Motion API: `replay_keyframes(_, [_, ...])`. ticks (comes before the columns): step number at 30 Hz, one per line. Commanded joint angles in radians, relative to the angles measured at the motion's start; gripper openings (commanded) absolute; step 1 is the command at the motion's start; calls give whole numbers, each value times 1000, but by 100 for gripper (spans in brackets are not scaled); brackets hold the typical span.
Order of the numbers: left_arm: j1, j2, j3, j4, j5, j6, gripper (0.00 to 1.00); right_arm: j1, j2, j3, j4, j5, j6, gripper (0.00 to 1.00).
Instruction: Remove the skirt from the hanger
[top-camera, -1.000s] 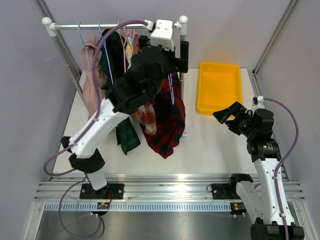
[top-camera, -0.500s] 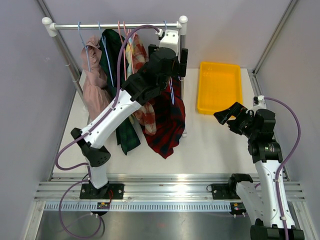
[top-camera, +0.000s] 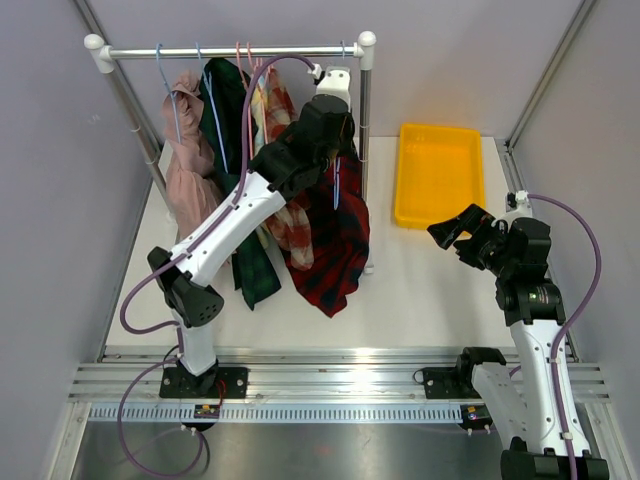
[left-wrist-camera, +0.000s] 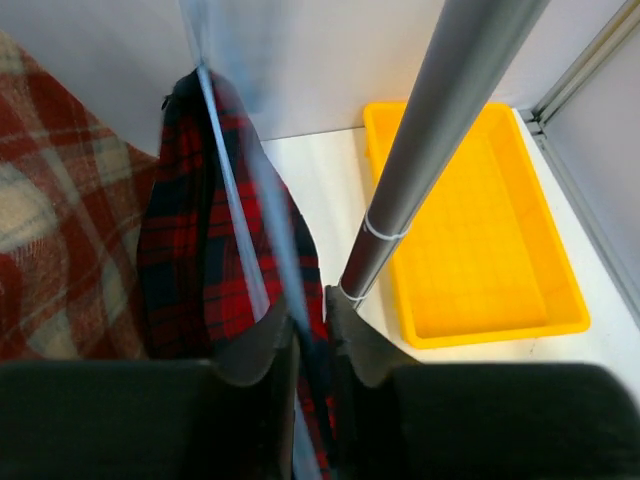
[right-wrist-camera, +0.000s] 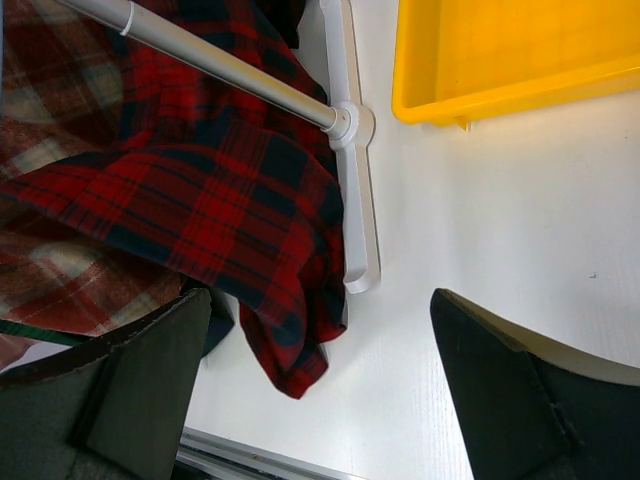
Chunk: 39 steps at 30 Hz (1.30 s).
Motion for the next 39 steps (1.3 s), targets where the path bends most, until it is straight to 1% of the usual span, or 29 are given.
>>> replay_keyframes(1, [1, -17, 46, 39, 49, 7, 8, 2, -9, 21, -2, 13, -17, 99])
replay_keyframes(2, [1, -24, 54, 38, 50, 20, 0, 2, -9, 23, -2, 15, -16, 99])
replay_keyframes(5, [1, -50, 114, 13, 40, 45, 0, 1, -7, 27, 10, 4, -11, 99])
replay_keyframes(6, [0, -51, 141, -25, 34, 54, 0, 1, -7, 32, 17, -4, -16, 99])
replay_keyframes(7, [-2, -51, 167, -47, 21, 65, 0, 1, -3, 38, 27, -31, -19, 99])
replay_keyframes(8, [-2, -51, 229, -70, 7, 80, 0, 1, 3, 46, 44, -42, -22, 99])
replay_keyframes(9, [-4, -54, 250, -109, -6, 88, 0, 1, 17, 69, 52, -51, -23, 100])
replay_keyframes(11, [-17, -80, 287, -131, -62, 123, 0, 2, 42, 106, 64, -65, -23, 99])
replay_keyframes(14, [-37, -138, 281, -149, -141, 171, 0, 1, 117, 190, 81, -96, -20, 100])
replay_keyframes(17, [-45, -168, 280, -174, -176, 175, 0, 2, 192, 274, 136, -187, -5, 99])
replay_keyframes(18, [-48, -188, 268, -188, -190, 172, 0, 11, 232, 320, 154, -239, 9, 99])
replay_keyframes(19, [-57, -203, 251, -189, -210, 168, 0, 31, 253, 351, 159, -238, 7, 99])
replay_keyframes(20, [-59, -217, 229, -174, -214, 156, 0, 141, 276, 392, 141, -214, -8, 99])
replay_keyframes(21, [-59, -232, 203, -160, -216, 145, 0, 216, 330, 497, 106, -91, -79, 99])
replay_keyframes(22, [-59, -261, 141, -145, -213, 134, 0, 322, 362, 558, 14, 5, -124, 100])
replay_keyframes(23, [-60, -272, 107, -118, -213, 116, 0, 490, 426, 666, -27, 182, -181, 99])
replay_keyframes(25, [-60, -262, 108, -116, -217, 71, 0, 612, 485, 740, -98, 277, -192, 99])
replay_keyframes(26, [-62, -254, 109, -114, -222, 54, 0, 651, 502, 759, -101, 304, -186, 99])
replay_keyframes(27, [-63, -248, 111, -111, -240, 38, 0, 730, 522, 762, -97, 352, -168, 99])
replay_keyframes(29, [-70, -237, 108, -101, -292, -28, 0, 804, 527, 723, -57, 427, -143, 99])
replay_keyframes(30, [-73, -235, 102, -96, -356, -50, 0, 855, 530, 710, -42, 458, -135, 100])
replay_keyframes(31, [-76, -231, 85, -93, -384, -99, 0, 878, 534, 700, -25, 469, -123, 99])
replay_keyframes(33, [-77, -231, 67, -81, -452, -137, 0, 919, 548, 684, -22, 518, -102, 99])
replay_keyframes(34, [-79, -231, 57, -74, -466, -172, 0, 971, 556, 686, -23, 538, -99, 99])
replay_keyframes(37, [-80, -225, 33, -51, -451, -220, 0, 1057, 585, 699, -31, 625, -98, 99])
replay_keyframes(39, [-85, -214, 34, -39, -417, -234, 0, 1085, 609, 702, -25, 674, -97, 99])
